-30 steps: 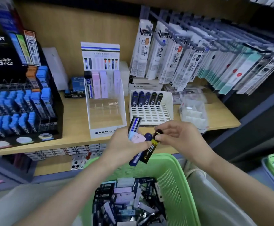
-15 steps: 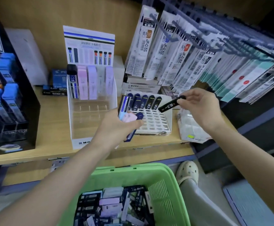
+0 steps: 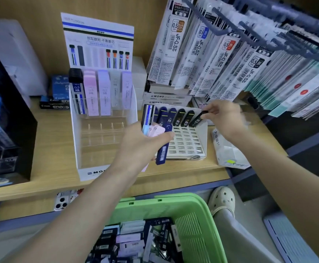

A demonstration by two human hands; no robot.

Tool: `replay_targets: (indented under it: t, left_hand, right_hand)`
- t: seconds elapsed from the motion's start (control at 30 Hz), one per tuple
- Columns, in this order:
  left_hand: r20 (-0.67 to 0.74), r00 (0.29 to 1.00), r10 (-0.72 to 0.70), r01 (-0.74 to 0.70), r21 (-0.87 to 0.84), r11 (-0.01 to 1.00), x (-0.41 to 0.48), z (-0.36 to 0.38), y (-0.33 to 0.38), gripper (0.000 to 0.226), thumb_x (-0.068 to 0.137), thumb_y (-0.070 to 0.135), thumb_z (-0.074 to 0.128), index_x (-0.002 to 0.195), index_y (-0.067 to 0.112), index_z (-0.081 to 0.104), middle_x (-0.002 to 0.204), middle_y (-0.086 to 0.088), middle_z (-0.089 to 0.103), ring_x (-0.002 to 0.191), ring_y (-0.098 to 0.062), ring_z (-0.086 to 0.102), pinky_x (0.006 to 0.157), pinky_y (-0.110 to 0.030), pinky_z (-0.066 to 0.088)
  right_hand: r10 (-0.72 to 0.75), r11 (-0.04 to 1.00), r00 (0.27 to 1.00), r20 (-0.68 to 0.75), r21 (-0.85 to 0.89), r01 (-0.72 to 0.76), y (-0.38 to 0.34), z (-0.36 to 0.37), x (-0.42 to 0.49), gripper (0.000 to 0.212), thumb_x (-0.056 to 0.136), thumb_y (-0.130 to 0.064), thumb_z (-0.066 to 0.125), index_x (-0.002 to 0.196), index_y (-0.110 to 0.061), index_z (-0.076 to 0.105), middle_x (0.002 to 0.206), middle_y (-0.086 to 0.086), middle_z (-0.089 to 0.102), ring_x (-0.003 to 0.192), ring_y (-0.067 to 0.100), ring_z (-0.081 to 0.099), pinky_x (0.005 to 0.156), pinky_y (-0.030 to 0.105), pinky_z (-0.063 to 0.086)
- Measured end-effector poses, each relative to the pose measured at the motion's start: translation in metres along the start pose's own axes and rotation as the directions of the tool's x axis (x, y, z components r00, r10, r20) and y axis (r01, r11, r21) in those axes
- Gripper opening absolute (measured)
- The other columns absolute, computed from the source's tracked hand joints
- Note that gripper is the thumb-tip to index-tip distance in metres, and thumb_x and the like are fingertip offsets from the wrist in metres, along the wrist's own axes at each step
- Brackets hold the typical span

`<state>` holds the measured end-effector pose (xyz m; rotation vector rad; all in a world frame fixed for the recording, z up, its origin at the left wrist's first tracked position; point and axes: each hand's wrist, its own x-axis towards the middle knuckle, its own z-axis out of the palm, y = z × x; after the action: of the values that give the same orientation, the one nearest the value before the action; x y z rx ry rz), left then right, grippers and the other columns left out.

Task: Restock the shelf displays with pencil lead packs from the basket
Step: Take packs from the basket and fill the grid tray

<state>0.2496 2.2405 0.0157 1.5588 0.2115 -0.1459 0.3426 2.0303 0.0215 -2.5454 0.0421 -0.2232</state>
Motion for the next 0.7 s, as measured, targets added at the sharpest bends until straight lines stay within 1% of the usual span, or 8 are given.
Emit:
replay_targets:
  t: [0.1,0.2,0.27,0.33,0.47,0.53,0.6,0.7]
  left_hand:
    - [-0.006,1.0,-0.018,0.018,-0.013,1.0,0.002,0.002,0.0,0.017,0.077,0.022,0.076,0.075,0.017,0.06,0.039,0.018,0.05,0.033,0.003,0.044,0.036,-0.009,0.035]
    - [-0.015,0.999,-0.032,0.032,-0.028,0.999,0.002,0.003,0.0,0.017,0.076,0.022,0.077,0.077,0.017,0.061,0.041,0.016,0.05,0.033,0.003,0.044,0.036,-0.01,0.034]
    - [-0.014,0.999,-0.039,0.038,-0.036,0.999,0.002,0.004,0.0,0.017,0.076,0.022,0.077,0.076,0.017,0.06,0.04,0.016,0.05,0.033,0.003,0.045,0.035,-0.01,0.034]
    - [-0.006,0.999,-0.038,0.038,-0.039,0.999,0.002,0.004,0.0,0.017,0.077,0.022,0.076,0.076,0.018,0.06,0.038,0.017,0.05,0.033,0.003,0.045,0.035,-0.01,0.034]
    - [0.007,0.999,-0.032,0.032,-0.044,0.999,0.003,0.002,0.0,0.017,0.078,0.021,0.075,0.073,0.021,0.059,0.038,0.019,0.05,0.034,0.003,0.046,0.036,-0.01,0.034]
    - [0.008,0.999,-0.033,0.033,-0.05,0.998,0.003,0.002,0.0,0.017,0.077,0.021,0.076,0.074,0.022,0.059,0.038,0.02,0.05,0.034,0.004,0.046,0.036,-0.011,0.034]
    - [0.007,0.999,-0.038,0.038,-0.053,0.998,0.003,0.002,0.0,0.017,0.077,0.021,0.076,0.074,0.022,0.059,0.038,0.019,0.05,0.034,0.003,0.046,0.035,-0.011,0.034]
    - [0.001,0.999,-0.046,0.046,-0.057,0.997,0.002,0.001,0.0,0.019,0.077,0.022,0.076,0.072,0.022,0.058,0.038,0.018,0.051,0.034,0.003,0.045,0.035,-0.01,0.035]
  right_hand:
    - [-0.019,0.997,0.998,0.055,-0.077,0.023,0.002,-0.004,0.004,0.011,0.081,0.002,0.068,0.089,-0.006,0.068,0.088,0.009,0.066,0.076,0.014,0.055,0.06,-0.003,0.038]
    - [-0.056,0.991,0.995,0.081,-0.118,0.066,0.006,-0.001,0.006,0.01,0.082,0.0,0.067,0.091,-0.006,0.068,0.087,0.008,0.065,0.077,0.015,0.056,0.059,-0.003,0.038]
    - [-0.077,0.986,0.994,0.073,-0.145,0.087,0.009,0.004,0.008,0.011,0.085,-0.003,0.065,0.095,-0.006,0.069,0.092,0.008,0.064,0.081,0.019,0.058,0.068,0.006,0.045]
    - [-0.122,0.973,0.992,0.041,-0.192,0.128,0.012,0.007,0.008,0.014,0.088,-0.006,0.062,0.099,-0.008,0.071,0.098,0.007,0.06,0.087,0.019,0.056,0.081,0.023,0.046]
    - [-0.154,0.968,0.988,-0.03,-0.206,0.145,0.017,0.011,0.005,0.021,0.088,-0.008,0.062,0.109,-0.011,0.066,0.103,0.007,0.064,0.096,0.022,0.059,0.088,0.036,0.049]
    - [-0.126,0.972,0.991,-0.052,-0.205,0.113,0.017,0.011,0.004,0.017,0.088,-0.009,0.062,0.105,-0.011,0.062,0.101,0.006,0.067,0.094,0.024,0.061,0.086,0.04,0.05]
    - [-0.169,0.948,0.984,-0.06,-0.283,0.145,0.015,0.011,0.003,0.011,0.089,-0.01,0.061,0.1,-0.008,0.063,0.099,0.009,0.066,0.092,0.027,0.059,0.081,0.041,0.05]
    - [-0.257,0.872,0.966,-0.018,-0.436,0.224,0.014,0.011,-0.001,0.011,0.09,-0.01,0.058,0.098,-0.004,0.063,0.102,0.01,0.061,0.095,0.029,0.055,0.069,0.033,0.043]
